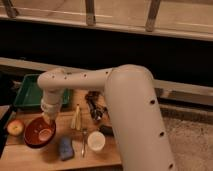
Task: Stack bowls into tray
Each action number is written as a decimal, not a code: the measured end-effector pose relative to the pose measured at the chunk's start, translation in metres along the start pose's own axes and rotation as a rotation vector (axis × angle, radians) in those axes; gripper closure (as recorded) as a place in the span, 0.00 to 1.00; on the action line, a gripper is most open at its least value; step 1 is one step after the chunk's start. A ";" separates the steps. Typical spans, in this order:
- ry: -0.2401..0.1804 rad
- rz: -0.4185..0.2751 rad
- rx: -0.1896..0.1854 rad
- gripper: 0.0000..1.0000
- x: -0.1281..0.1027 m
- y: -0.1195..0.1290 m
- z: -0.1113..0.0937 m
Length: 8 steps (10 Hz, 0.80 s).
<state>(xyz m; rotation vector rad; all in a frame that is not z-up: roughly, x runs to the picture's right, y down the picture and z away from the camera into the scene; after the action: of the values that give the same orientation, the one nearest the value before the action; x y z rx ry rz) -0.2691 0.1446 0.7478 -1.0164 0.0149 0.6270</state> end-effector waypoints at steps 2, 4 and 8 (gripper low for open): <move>-0.023 0.060 0.088 1.00 -0.006 -0.039 -0.046; -0.067 0.117 0.140 1.00 -0.006 -0.064 -0.071; -0.068 0.115 0.139 1.00 -0.007 -0.063 -0.070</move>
<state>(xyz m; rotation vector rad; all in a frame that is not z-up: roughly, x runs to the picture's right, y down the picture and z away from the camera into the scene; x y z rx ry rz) -0.2247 0.0620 0.7619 -0.8634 0.0567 0.7549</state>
